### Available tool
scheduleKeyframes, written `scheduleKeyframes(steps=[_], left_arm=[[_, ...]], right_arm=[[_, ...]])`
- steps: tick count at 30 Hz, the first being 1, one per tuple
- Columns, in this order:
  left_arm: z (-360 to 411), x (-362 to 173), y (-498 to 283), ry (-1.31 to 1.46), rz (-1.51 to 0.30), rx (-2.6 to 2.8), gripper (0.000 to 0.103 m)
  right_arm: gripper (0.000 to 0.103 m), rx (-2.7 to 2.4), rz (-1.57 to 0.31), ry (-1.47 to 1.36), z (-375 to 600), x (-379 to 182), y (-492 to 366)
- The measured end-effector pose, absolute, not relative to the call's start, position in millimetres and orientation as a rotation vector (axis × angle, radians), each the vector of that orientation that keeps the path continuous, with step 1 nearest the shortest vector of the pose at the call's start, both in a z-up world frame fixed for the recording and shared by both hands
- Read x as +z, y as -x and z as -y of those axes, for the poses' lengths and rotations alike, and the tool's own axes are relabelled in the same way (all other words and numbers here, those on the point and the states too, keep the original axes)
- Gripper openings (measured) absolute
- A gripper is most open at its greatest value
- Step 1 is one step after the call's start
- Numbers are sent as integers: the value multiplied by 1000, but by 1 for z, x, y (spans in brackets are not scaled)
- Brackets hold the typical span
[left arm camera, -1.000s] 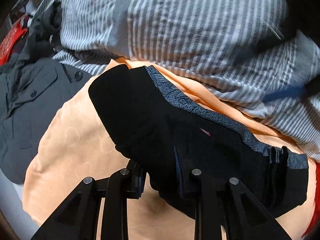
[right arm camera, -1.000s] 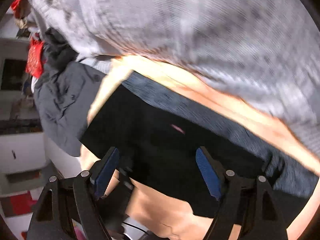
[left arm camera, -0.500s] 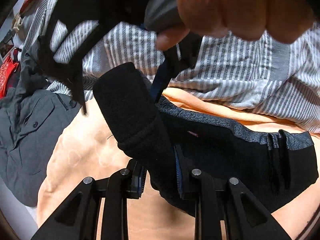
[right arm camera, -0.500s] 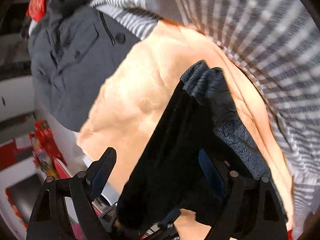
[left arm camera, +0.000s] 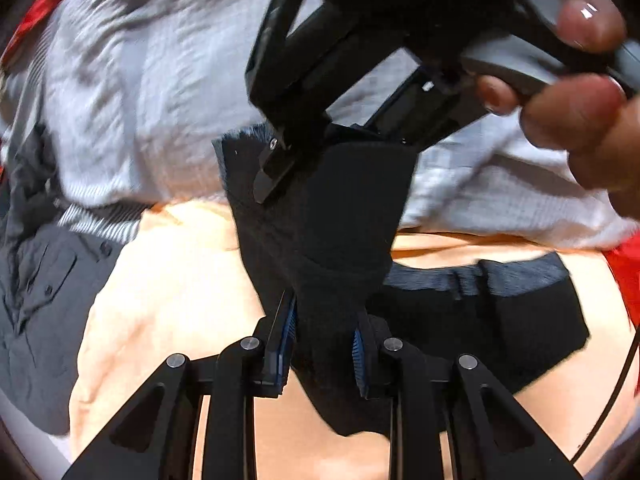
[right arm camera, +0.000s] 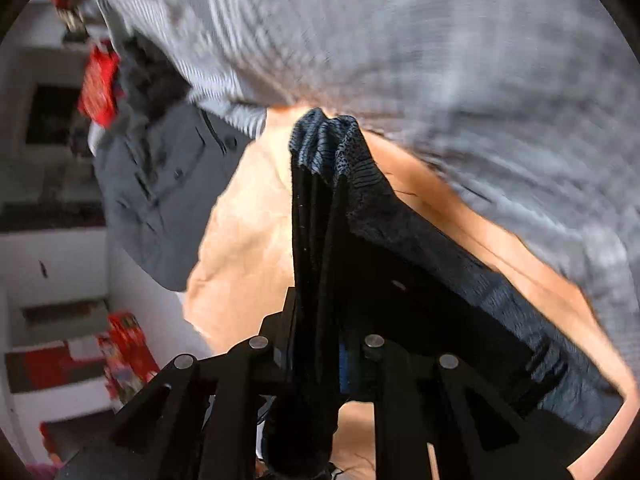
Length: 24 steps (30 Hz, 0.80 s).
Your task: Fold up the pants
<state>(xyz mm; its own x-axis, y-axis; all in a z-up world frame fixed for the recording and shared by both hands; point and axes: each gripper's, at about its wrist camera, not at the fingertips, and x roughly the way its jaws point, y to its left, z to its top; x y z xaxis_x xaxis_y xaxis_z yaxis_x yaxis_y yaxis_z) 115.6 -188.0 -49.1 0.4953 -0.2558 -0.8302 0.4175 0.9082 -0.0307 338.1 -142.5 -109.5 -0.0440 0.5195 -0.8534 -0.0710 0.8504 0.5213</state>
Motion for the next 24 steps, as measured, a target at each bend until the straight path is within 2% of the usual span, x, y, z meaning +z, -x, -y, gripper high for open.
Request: scheduleKeyframes(steps=[8,14,24], left_arm=[[267,-19,-71,-287,-949,-591,26],[337,-19,-29,-387,-958,-725,26],[437,-66,27,-579,-999,-836,26]], right_arm=[[16,450,-1349,-685,266,-81,-257],[16,383,-1246,-820,357,-78,-189],[16,234,-1146,-1081,479,-148,-94]])
